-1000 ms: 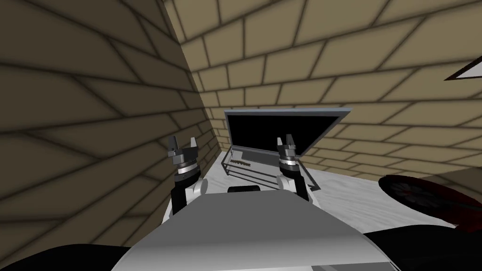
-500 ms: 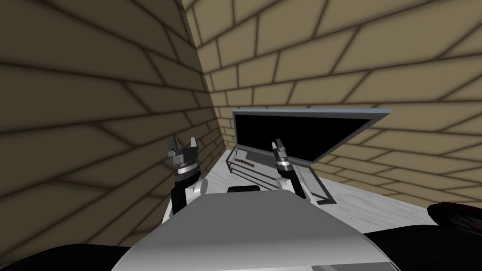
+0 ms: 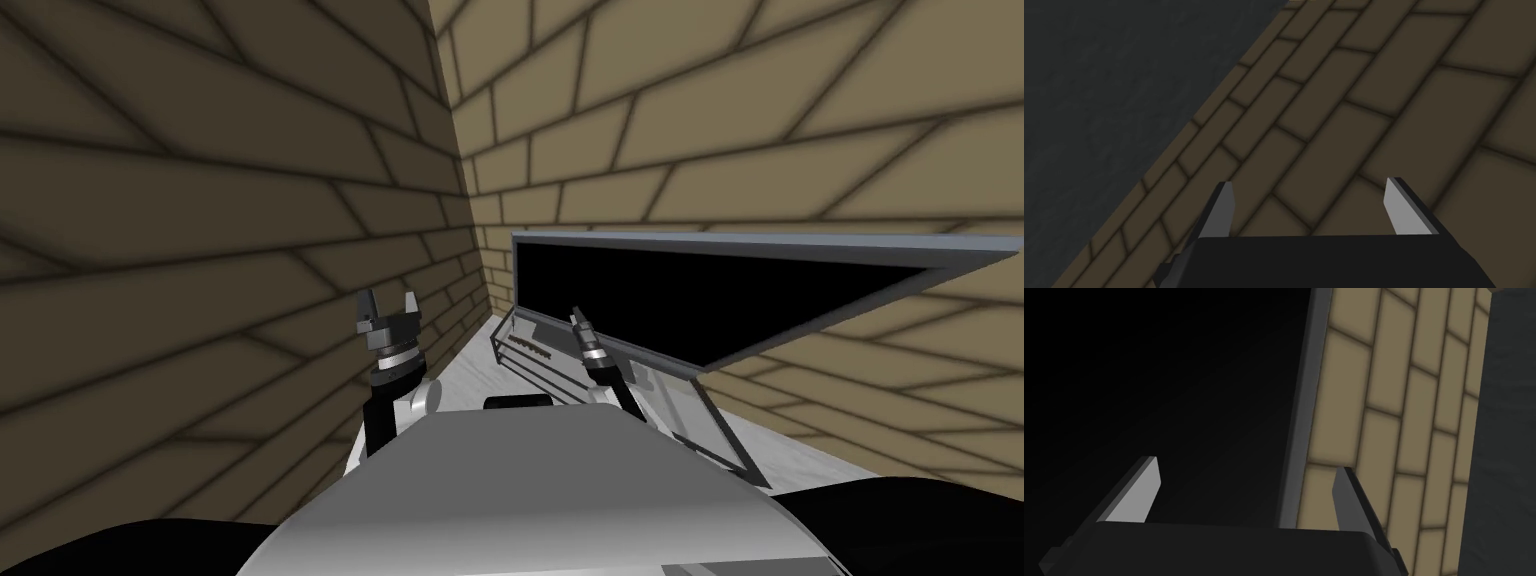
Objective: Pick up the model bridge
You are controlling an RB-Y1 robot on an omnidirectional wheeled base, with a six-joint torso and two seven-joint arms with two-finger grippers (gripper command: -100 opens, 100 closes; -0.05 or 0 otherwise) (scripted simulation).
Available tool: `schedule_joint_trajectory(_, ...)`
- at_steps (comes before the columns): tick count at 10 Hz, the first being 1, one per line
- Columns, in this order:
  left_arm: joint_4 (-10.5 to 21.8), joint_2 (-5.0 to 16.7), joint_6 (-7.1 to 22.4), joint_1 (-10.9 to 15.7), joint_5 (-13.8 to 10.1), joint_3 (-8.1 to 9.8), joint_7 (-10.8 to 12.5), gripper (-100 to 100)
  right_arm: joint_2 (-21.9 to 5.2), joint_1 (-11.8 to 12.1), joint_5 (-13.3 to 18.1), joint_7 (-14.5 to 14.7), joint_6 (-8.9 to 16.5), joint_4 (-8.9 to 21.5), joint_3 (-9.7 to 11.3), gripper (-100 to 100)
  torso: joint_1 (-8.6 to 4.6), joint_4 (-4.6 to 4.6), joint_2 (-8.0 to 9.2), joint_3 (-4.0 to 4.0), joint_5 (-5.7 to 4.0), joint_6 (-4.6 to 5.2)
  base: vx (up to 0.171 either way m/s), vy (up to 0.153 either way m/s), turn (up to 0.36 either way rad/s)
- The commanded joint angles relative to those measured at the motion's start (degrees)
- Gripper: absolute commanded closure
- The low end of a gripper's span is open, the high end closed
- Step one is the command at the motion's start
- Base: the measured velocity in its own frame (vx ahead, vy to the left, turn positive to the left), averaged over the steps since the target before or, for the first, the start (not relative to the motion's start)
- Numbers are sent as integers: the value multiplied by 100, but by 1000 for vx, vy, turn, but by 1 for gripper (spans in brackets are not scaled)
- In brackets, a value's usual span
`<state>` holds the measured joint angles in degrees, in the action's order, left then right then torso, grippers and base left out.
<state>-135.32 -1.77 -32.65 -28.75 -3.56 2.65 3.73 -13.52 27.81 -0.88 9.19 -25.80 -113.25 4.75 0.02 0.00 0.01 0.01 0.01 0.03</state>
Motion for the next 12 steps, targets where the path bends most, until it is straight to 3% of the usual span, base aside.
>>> schedule_joint_trajectory(1, 0, 0, 0, 0, 0, 0, 0, 0, -154, -52, 68, 76, 151, 286, 87, -100, 0, 0, 0, 0, 0, 0, 0, 16, 317)
schedule_joint_trajectory(8, 0, 0, 0, 1, 0, 0, 0, 0, -559, -32, 280, 284, 526, 1051, 373, -100, 3, 0, -3, -1, 0, -4, 3, 11, 206)
schedule_joint_trajectory(10, 0, 0, 0, 1, 0, 0, 0, 0, -826, -34, 448, 420, 777, 1452, 586, -100, 2, -1, -3, -2, 0, -4, 10, 20, 438)
schedule_joint_trajectory(12, 0, 0, 0, -1, 0, 1, 0, 0, -956, -43, 542, 486, 901, 1764, 699, -100, -1, -1, -5, -3, 1, 5, 17, 13, 145)
